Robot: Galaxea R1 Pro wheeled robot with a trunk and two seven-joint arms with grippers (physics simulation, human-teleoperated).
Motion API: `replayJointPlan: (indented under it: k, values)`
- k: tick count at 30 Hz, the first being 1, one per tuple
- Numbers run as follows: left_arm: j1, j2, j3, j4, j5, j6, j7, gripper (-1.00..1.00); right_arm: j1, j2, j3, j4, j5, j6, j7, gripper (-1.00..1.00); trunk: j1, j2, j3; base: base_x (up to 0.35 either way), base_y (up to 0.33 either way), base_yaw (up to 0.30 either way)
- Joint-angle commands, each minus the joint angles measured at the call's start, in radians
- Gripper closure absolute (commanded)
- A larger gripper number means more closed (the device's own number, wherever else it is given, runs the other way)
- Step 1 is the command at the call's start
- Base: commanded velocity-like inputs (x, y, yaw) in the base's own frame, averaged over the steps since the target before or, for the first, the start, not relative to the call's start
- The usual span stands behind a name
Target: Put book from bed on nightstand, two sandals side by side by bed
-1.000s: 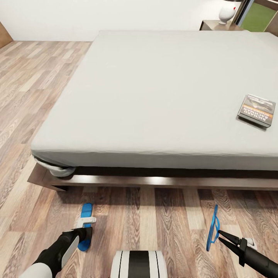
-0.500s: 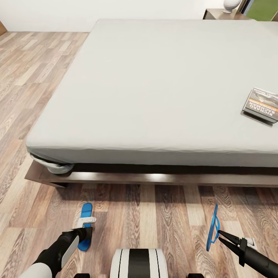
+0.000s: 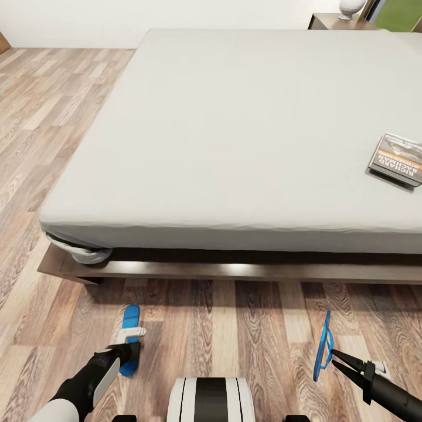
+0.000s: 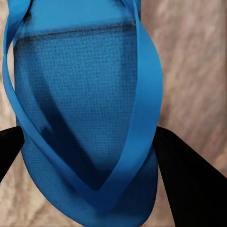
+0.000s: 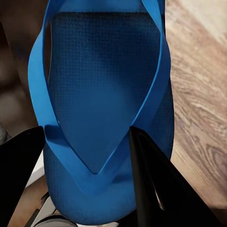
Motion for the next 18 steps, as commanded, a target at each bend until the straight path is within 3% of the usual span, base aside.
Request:
replayJointPlan:
  k: [1, 7, 18]
  values:
    - [0.0, 0.001, -0.008, -0.002, 0.009, 0.002, 0.009, 1.0, 0.0, 0.0, -0.001, 0.0, -0.001, 0.005, 0.002, 1.0, 0.0, 0.0, -0.001, 0.0, 0.0, 0.0]
    - [0.0, 0.0, -0.011, -0.002, 0.009, -0.002, 0.083, 1.0, 0.0, 0.0, -0.001, 0.0, -0.001, 0.004, 0.002, 1.0, 0.0, 0.0, -0.001, 0.0, 0.0, 0.0]
    - [0.0, -0.002, -0.011, -0.002, 0.009, -0.003, 0.094, 1.0, 0.0, 0.0, -0.001, 0.0, -0.001, 0.005, 0.002, 1.0, 0.003, -0.002, -0.028, 0.0, 0.0, 0.0]
